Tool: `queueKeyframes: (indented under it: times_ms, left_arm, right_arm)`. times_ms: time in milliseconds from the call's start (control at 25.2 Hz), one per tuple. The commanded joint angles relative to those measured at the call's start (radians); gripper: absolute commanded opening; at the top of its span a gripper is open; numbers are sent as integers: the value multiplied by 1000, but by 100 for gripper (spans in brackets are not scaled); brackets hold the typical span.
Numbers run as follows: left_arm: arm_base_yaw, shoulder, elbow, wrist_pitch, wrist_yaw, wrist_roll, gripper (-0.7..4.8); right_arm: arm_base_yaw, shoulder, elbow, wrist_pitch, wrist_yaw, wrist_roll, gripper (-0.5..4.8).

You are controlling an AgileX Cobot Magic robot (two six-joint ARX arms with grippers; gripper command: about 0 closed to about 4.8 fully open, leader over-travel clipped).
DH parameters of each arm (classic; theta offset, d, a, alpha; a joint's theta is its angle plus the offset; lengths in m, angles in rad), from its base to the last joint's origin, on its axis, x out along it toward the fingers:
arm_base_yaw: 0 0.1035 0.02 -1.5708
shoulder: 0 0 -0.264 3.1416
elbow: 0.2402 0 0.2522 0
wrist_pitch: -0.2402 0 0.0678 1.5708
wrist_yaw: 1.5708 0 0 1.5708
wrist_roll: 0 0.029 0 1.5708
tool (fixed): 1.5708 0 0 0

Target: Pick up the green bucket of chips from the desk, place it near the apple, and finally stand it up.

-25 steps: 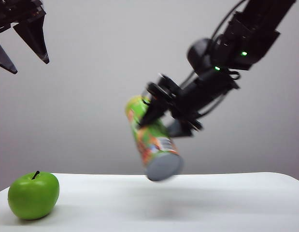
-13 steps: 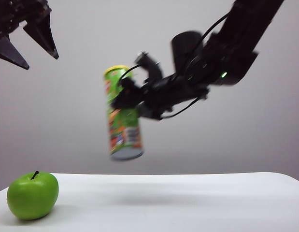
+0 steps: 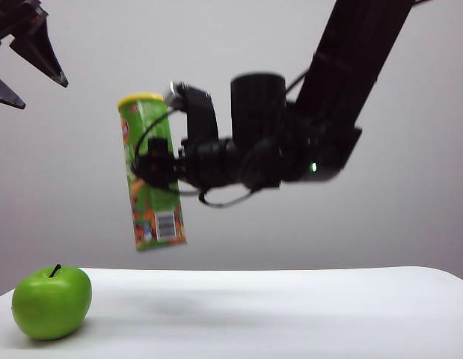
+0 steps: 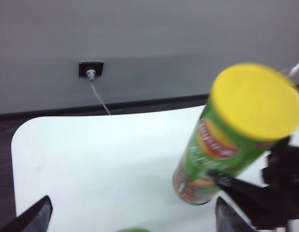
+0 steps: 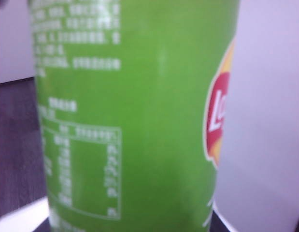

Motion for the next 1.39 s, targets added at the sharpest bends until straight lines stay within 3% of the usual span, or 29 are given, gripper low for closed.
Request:
queueKeyframes:
  times_ms: [40,278,476,674,1388]
  left_arm:
    - [-5,-4,3,49,33,-8,435]
    - [-6,-4,3,81,74,-10,434]
    - [-5,-4,3,81,74,-10,434]
    - [-6,-4,3,80,93,-11,434]
    - [-6,-4,3,71,113,-17,434]
  right_arm:
    - [16,49,-5,84,84,55,273]
    - [72,91,-72,282,253,43,241]
    - [100,95,-116,332,298,45,241]
    - [142,95,-146,385,409,57,241]
    - [183,132,-162,314,547,124,241]
